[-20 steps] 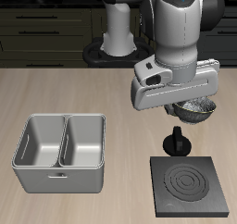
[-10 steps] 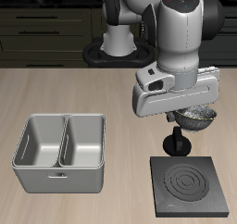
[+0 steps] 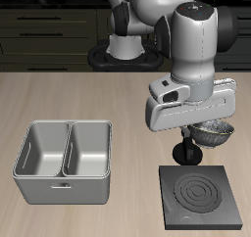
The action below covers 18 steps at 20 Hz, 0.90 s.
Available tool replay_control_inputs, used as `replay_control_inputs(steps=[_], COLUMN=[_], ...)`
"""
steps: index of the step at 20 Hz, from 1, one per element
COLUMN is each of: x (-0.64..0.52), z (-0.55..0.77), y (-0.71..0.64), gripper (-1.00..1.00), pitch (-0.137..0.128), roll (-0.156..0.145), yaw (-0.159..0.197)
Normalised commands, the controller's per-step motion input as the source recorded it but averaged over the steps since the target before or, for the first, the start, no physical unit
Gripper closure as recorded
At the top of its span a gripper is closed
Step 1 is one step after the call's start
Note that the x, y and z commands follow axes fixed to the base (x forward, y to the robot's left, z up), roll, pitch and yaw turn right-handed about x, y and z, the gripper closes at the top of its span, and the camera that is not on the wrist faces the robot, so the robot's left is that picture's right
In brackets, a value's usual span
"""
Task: Place the black bowl on the flat stove and turn on the flat stove
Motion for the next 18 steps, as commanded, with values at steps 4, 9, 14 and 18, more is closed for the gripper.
replay_control_inputs(steps=[4,9,14,18], x=[0.04,0.06,0.07,0.06], z=[-0.06,-0.09,-0.14,-0.12], y=[0.10,-0.07,-0.07,-0.02], gripper=[1.00,1.00,1.00,1.00], pitch=[-0.026,0.014,0.014,0.011], roll=[-0.013,-0.006,-0.008,0.010], yaw=[0.040,-0.004,0.020,0.011])
